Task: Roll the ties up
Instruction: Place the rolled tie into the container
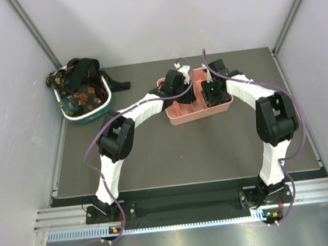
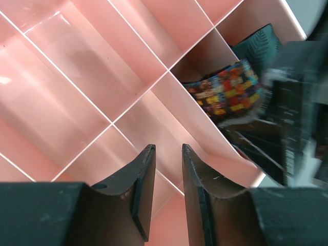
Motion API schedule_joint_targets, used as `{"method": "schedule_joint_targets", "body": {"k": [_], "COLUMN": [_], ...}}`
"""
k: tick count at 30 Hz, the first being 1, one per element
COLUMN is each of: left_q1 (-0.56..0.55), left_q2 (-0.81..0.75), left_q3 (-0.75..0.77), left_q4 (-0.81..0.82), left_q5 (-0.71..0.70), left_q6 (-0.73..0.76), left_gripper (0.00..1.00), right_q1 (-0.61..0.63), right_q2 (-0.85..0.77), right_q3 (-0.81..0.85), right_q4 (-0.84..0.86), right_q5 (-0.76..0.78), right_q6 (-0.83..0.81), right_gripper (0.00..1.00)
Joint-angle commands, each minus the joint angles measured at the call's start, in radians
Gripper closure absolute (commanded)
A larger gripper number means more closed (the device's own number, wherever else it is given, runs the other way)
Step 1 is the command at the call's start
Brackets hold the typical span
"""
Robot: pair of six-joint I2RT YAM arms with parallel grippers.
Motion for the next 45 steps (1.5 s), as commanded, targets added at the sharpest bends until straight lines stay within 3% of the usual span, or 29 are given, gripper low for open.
{"method": "schedule_joint_targets", "body": {"k": [1, 5, 7, 8, 17, 18, 21, 26, 35, 40, 44, 45], "left_q1": [0.011, 0.009, 0.009, 0.009, 0.009, 0.009, 0.009, 0.009, 0.009, 0.012, 0.014, 0.014], "left_q2": [-0.067, -0.078, -0.083, -0.083, -0.09, -0.092, -0.093, -0.098, -0.126, -0.161, -0.301, -0.338], "left_q3": [-0.006, -0.017, -0.023, -0.026, -0.033, -0.033, -0.033, -0.031, -0.036, -0.057, -0.161, -0.237], "left_q4": [-0.039, -0.042, -0.042, -0.042, -0.048, -0.047, -0.048, -0.056, -0.079, -0.086, -0.038, -0.016], "left_q5": [0.006, 0.02, 0.025, 0.023, 0.021, 0.021, 0.023, 0.026, 0.034, 0.031, 0.005, -0.008], "left_q6": [0.019, 0.018, 0.019, 0.021, 0.021, 0.021, 0.021, 0.024, 0.024, 0.013, 0.015, 0.018], "left_gripper": [0.67, 0.67, 0.67, 0.67, 0.67, 0.67, 0.67, 0.67, 0.67, 0.66, 0.54, 0.41], "right_q1": [-0.011, -0.011, -0.011, -0.009, -0.003, -0.002, 0.0, 0.004, 0.02, 0.021, 0.02, 0.02], "right_q2": [0.061, 0.078, 0.06, 0.031, -0.026, -0.026, -0.024, -0.035, -0.087, -0.191, -0.399, -0.446], "right_q3": [-0.007, -0.016, -0.012, -0.013, 0.072, 0.071, 0.071, 0.085, 0.154, 0.091, -0.073, -0.164], "right_q4": [-0.027, -0.024, -0.024, -0.016, -0.093, -0.093, -0.098, -0.099, -0.135, -0.038, 0.141, 0.231], "right_q5": [0.048, 0.051, 0.044, 0.04, 0.047, 0.045, 0.048, 0.053, 0.043, 0.014, -0.022, -0.026], "right_q6": [-0.003, 0.003, 0.0, 0.0, -0.016, -0.017, -0.016, -0.016, -0.026, -0.028, -0.026, -0.023], "right_gripper": [0.57, 0.57, 0.51, 0.41, 0.33, 0.34, 0.54, 0.36, 0.33, 0.27, 0.14, 0.11]}}
